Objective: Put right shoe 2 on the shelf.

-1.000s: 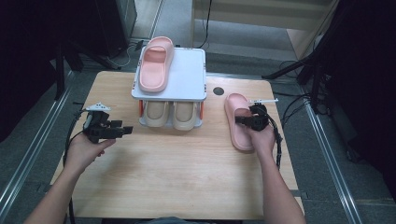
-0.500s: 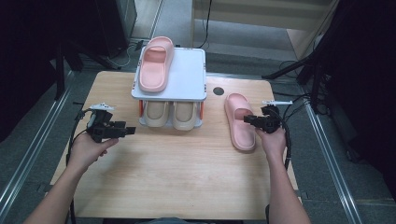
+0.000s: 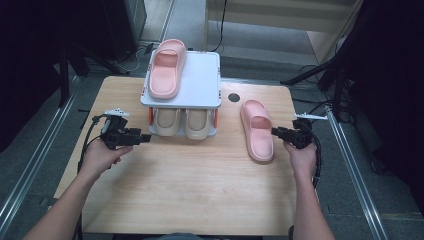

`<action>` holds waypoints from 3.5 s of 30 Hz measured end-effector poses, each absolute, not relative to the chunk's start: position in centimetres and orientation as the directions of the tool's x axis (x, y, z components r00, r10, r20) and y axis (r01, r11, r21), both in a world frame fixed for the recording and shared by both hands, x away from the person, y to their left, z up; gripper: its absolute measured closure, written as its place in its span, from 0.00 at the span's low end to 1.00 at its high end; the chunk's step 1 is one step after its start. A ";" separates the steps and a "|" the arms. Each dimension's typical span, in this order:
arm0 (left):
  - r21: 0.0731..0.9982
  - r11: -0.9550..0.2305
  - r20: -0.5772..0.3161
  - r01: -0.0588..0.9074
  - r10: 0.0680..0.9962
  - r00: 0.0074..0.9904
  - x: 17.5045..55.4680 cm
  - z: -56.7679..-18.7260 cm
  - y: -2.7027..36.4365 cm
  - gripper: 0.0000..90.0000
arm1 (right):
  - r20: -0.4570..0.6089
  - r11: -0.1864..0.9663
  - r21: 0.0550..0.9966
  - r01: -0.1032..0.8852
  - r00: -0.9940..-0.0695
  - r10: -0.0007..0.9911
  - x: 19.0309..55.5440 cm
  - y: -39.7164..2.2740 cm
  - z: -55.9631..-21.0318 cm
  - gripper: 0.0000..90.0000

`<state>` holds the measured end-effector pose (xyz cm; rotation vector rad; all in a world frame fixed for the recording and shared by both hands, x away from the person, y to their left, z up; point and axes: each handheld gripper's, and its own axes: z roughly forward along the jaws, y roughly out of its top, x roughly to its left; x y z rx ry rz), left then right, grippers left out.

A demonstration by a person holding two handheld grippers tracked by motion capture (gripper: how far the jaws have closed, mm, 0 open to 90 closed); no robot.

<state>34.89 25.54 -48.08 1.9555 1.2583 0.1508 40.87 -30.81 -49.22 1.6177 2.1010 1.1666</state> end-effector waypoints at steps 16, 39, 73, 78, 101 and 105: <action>0.669 -0.203 -0.294 0.715 0.811 0.505 33.7 -48.0 26.0 0.46 | 0.290 0.028 0.709 0.705 -0.328 0.899 42.6 -31.7 -50.6 0.64; 0.663 -0.148 -0.318 0.734 0.832 0.455 31.8 -48.5 27.7 0.45 | 0.241 0.043 0.674 0.737 -0.274 0.931 46.7 -28.7 -52.0 0.72; 0.648 -0.206 -0.305 0.733 0.812 0.498 32.6 -48.6 26.0 0.44 | 0.173 0.112 0.667 0.737 -0.298 0.939 46.6 -25.8 -43.4 0.90; 0.647 -0.211 -0.307 0.733 0.808 0.503 32.6 -48.6 25.9 0.44 | 0.167 0.129 0.676 0.725 -0.322 0.932 46.9 -25.6 -41.2 0.90; 0.654 -0.233 -0.302 0.720 0.791 0.532 33.0 -48.3 24.9 0.44 | 0.075 0.238 0.703 0.670 -0.402 0.913 50.8 -17.8 -32.0 0.87; 0.659 -0.249 -0.292 0.710 0.786 0.546 33.1 -48.2 24.8 0.44 | 0.056 0.243 0.699 0.673 -0.391 0.919 52.2 -15.7 -32.2 0.87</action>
